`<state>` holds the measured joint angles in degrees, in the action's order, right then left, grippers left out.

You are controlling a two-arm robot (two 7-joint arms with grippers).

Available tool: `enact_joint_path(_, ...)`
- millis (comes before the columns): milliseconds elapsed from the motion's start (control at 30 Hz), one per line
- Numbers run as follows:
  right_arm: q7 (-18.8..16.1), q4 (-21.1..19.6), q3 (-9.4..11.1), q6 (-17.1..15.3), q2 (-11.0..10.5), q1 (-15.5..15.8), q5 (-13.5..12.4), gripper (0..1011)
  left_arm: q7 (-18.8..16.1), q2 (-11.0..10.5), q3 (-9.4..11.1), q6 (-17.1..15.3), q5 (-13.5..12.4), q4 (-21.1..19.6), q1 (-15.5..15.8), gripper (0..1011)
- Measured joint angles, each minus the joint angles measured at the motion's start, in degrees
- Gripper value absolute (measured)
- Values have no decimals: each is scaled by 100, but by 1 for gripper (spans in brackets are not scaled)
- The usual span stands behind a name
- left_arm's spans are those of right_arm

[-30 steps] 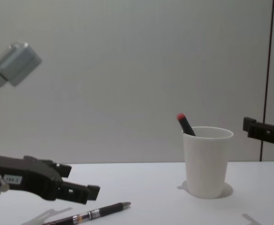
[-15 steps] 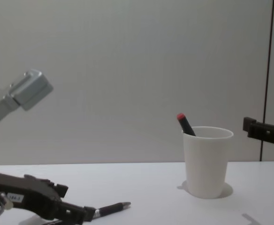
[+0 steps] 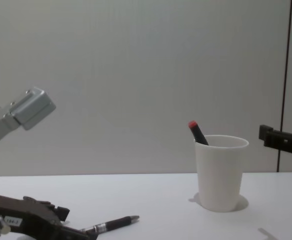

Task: Place the pen into the pen holder.

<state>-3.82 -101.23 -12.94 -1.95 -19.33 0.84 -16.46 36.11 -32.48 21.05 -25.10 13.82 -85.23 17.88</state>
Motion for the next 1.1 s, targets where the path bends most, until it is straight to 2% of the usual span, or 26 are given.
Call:
enact_joint_path(400,0,0,0,0,0,0,0,1002,50,-12,9,49,23,57,1,1001)
enact_joint_path(600,0,0,0,0,0,0,0,1002,84,-13,14,61,33,67,-1,906)
enact_joint_path(700,0,0,0,0,0,0,0,1002,89,-15,18,62,34,69,-3,805)
enact_joint_path(1100,0,0,0,0,0,0,0,1001,91,-19,18,69,36,79,-7,701)
